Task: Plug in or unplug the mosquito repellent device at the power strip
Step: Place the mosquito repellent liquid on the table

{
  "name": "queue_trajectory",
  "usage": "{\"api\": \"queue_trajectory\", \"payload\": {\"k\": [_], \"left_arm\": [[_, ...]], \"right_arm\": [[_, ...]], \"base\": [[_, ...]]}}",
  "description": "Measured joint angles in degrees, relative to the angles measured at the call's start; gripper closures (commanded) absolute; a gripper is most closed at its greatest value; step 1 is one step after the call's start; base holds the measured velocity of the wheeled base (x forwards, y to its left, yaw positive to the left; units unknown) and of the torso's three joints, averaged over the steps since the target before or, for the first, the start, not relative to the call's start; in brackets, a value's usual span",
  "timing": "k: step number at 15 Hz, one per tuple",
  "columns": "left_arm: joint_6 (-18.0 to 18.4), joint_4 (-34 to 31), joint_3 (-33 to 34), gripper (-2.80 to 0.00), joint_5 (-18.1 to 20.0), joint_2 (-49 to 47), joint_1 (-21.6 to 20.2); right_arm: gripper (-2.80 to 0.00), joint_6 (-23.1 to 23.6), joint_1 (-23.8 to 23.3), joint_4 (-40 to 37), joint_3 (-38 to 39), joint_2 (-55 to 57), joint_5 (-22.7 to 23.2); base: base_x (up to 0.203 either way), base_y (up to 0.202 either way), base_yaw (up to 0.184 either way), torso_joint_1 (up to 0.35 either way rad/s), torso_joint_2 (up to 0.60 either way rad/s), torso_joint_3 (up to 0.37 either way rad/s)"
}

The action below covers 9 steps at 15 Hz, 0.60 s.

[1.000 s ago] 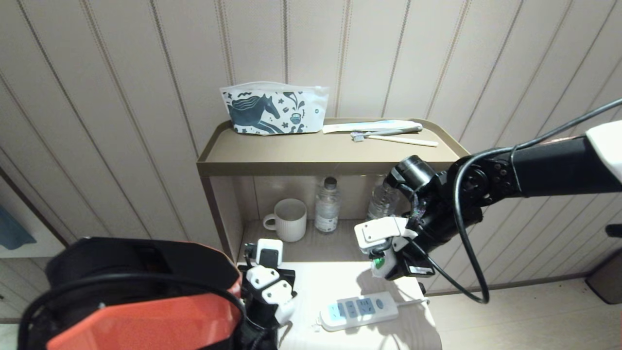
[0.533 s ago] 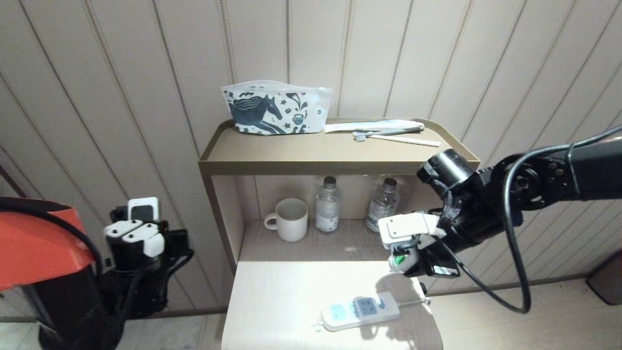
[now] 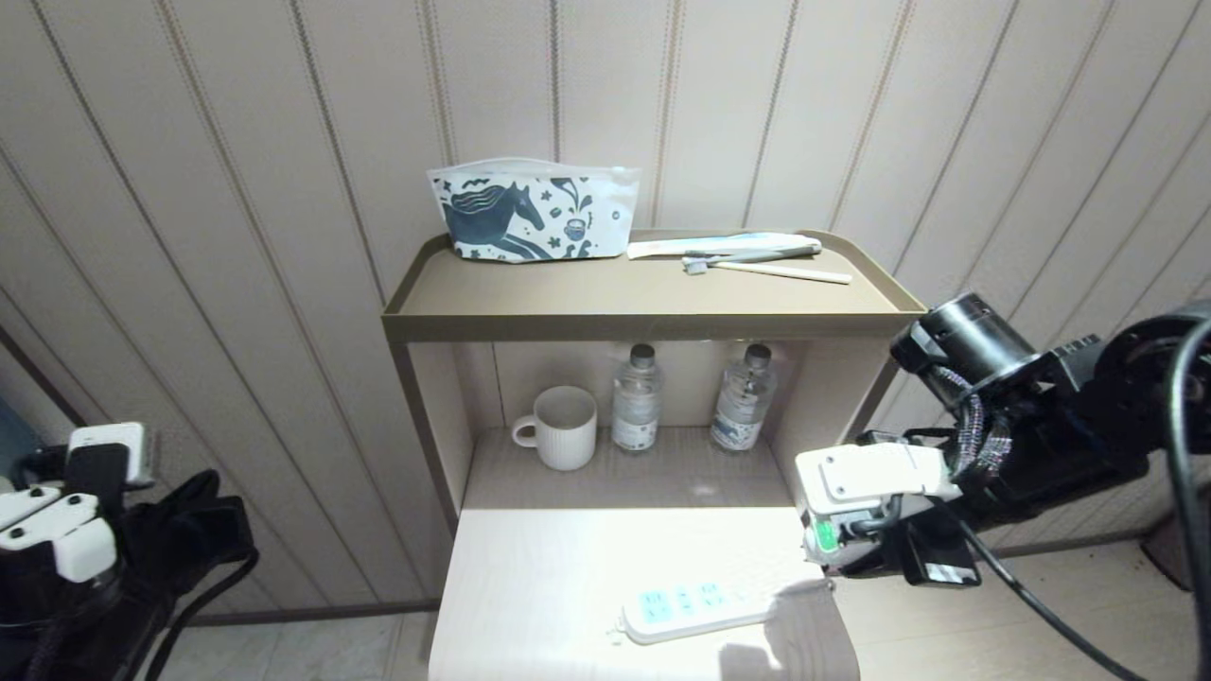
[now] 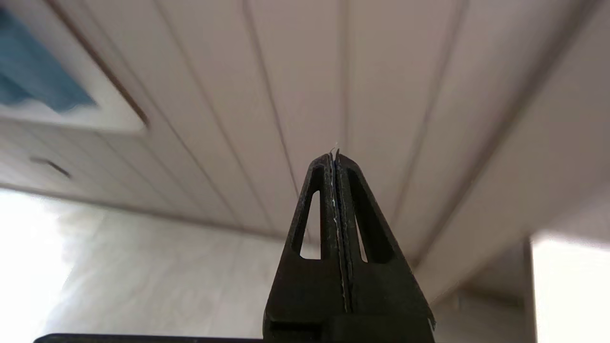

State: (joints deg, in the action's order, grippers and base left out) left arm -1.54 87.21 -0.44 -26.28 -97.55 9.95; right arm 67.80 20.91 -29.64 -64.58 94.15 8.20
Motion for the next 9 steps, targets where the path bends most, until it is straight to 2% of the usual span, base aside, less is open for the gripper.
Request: {"api": "queue_trajectory", "payload": {"k": [3,5,7,9], "left_arm": [[4.9,-1.1,-0.1,0.00,0.1,11.2,-2.1],[7.3,-6.0,-2.4,0.00,-0.1,20.0,-3.9],[8.0,-16.5,-7.0,0.00,-0.1,31.9,-5.1],[7.3,-33.6,-13.9,0.00,0.9,46.0,-5.7]], "right_arm": [[0.00,-0.6,-0.8,0.0,1.3,-4.0,0.0],[0.00,-0.4,-1.0,0.0,1.6,-7.1,-1.8],[0.00,-0.2,-0.7,-0.2,1.6,-10.7,-4.1],[0.00,-0.5,0.5,-0.1,1.1,-14.1,-4.9]], "base": [[0.000,0.000,0.000,0.000,0.00,0.000],[0.000,0.000,0.000,0.000,0.00,0.000],[0.000,0.000,0.000,0.000,0.00,0.000],[0.000,0.000,0.000,0.000,0.00,0.000]]}}
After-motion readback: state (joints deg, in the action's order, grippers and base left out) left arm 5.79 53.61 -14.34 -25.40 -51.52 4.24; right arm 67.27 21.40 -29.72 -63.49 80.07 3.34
